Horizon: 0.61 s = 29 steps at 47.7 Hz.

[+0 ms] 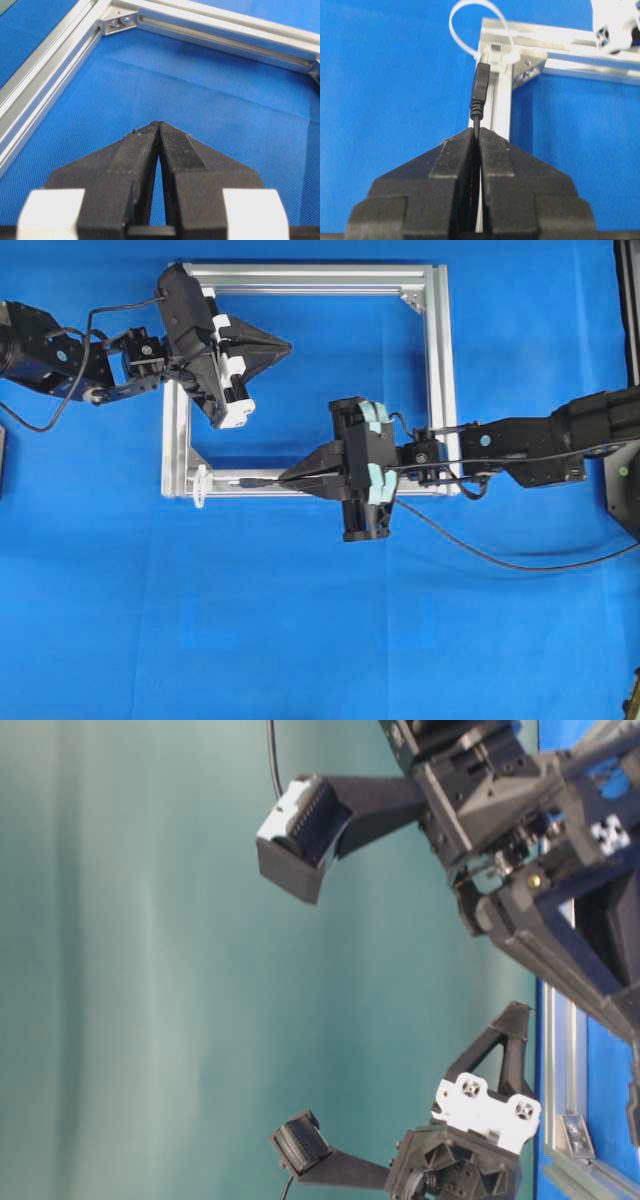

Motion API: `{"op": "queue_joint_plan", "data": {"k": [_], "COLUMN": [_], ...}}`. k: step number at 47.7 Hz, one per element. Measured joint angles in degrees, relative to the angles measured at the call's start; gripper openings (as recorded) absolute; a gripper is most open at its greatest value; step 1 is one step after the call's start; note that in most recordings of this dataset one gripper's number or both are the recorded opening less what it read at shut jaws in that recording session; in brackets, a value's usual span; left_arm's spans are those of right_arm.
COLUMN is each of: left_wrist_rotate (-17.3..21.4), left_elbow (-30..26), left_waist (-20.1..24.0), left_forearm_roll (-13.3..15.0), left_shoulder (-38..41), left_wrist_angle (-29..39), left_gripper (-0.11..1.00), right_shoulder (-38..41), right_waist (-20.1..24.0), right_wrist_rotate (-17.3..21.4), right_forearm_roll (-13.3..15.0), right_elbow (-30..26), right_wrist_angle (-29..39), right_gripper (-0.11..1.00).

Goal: Insert the wire through the string loop located on the left side.
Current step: 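Lift the cable and carry it toward the white zip-tie loop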

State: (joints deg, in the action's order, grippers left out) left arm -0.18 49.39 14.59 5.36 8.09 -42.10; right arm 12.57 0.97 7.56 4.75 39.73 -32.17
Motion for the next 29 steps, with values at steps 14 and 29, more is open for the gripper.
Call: {"op": "queue_joint_plan", "data": {"k": [14,29], "left_wrist_rotate": [0.0,0.0], "left_elbow": [0.0,0.1], "left_waist": [0.0,0.0], "left_forearm_roll": [0.1,0.0], "left_shoulder": [0.0,0.0], "left_wrist_angle": [0.0,0.0], "left_gripper": [0.0,0.0], "right_shoulder": [2.7,4.1], "right_waist": [0.6,0.8], "right_wrist_rotate": [0.0,0.0], "right_forearm_roll": [0.0,0.0], "right_elbow": [-3.0,-4.4], "right_wrist_angle": [-0.2,-0.2], "right_gripper": [0.0,0.0]}}
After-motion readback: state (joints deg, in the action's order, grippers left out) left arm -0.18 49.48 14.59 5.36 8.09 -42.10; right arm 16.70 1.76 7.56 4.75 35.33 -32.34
